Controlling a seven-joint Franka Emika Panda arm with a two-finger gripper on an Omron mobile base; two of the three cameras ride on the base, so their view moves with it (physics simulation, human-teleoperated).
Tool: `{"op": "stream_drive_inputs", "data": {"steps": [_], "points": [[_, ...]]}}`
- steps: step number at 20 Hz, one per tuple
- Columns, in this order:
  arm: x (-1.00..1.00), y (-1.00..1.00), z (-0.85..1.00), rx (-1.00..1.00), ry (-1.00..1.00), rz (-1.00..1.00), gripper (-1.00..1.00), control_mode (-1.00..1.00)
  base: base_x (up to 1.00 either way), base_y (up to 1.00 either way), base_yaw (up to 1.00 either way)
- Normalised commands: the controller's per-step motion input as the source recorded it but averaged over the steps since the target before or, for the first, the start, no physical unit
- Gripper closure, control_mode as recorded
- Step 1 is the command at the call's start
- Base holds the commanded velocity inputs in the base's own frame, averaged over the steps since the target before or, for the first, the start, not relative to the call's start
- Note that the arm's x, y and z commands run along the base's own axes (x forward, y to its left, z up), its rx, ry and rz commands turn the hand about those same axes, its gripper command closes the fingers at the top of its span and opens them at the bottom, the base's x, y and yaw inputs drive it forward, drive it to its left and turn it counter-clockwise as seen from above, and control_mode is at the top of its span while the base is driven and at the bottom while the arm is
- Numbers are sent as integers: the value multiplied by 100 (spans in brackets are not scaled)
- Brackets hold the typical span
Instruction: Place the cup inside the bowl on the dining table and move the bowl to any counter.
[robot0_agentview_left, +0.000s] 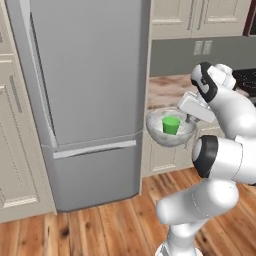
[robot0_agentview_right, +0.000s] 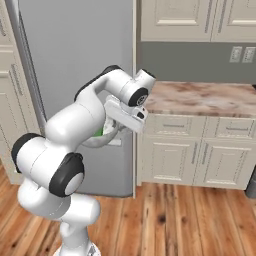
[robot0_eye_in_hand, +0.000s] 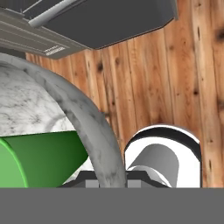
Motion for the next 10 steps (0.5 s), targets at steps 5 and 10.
{"op": "stream_drive_inputs", "data": {"steps": [5, 10], "points": [[0, 0, 0, 0, 0, 0, 100, 100, 29, -48, 2], [0, 0, 0, 0, 0, 0, 100, 100, 28, -48, 1]]}}
